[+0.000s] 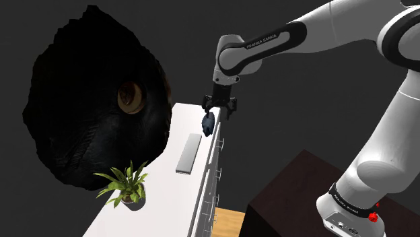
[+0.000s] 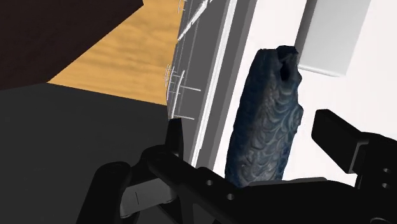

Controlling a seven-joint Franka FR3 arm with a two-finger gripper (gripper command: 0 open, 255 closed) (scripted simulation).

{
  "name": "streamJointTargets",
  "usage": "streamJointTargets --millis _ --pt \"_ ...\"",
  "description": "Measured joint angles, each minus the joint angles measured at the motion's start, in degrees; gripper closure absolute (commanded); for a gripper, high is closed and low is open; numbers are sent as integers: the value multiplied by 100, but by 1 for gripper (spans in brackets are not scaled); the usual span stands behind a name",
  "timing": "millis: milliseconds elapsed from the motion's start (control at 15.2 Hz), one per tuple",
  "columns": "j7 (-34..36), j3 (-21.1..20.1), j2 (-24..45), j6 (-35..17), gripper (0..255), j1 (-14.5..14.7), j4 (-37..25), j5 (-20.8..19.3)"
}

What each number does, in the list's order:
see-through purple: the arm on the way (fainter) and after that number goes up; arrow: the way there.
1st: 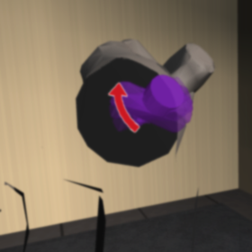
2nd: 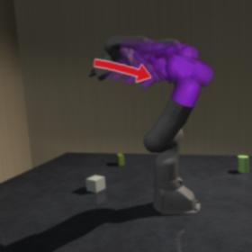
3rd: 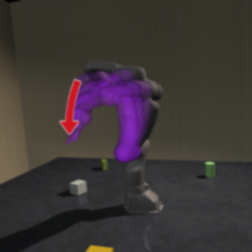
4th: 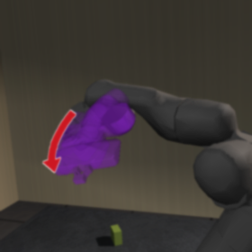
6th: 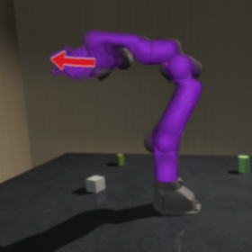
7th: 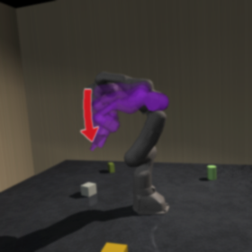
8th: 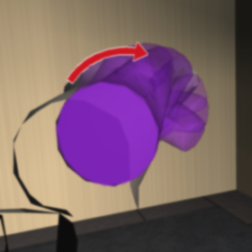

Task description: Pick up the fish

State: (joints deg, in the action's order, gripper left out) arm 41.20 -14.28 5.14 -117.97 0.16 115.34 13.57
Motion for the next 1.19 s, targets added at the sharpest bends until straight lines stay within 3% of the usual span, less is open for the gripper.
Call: streamJointTargets --millis 330,792,858,1188 --pt "620 43 841 -285 0 93 -745 -172" --pt "594 59 1128 -716 0 114 -604 -187" --pt "589 59 1132 -741 255 114 -584 -186" --pt "582 58 1138 -764 255 114 -575 -183"
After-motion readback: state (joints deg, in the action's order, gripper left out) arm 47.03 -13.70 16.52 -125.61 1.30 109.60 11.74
